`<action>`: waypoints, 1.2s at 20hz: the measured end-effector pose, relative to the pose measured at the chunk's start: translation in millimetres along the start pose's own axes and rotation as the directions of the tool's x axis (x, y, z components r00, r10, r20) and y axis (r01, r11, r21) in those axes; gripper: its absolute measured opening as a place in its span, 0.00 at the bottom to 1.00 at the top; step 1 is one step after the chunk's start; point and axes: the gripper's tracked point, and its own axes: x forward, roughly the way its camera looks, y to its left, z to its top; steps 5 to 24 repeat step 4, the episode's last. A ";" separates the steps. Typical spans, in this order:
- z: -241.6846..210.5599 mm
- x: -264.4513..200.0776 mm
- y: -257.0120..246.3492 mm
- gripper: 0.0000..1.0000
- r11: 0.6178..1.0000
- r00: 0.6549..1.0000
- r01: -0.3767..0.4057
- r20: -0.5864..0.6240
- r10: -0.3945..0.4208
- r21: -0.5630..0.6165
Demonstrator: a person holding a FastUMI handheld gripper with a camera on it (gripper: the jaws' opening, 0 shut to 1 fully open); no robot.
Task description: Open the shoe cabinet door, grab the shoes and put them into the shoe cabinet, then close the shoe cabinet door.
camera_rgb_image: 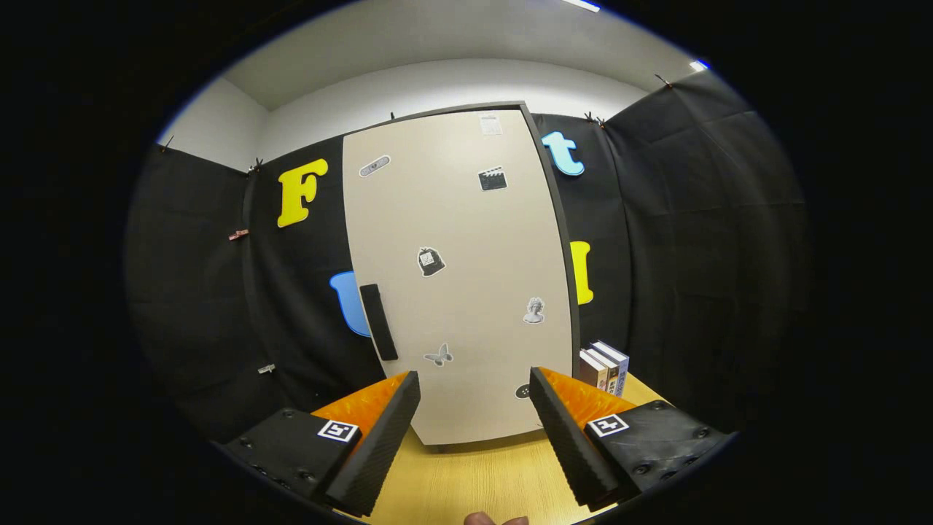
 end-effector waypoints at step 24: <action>1.0 -2.2 -2.1 0.98 1.000 1.000 0.003 0.004 -0.003 0.001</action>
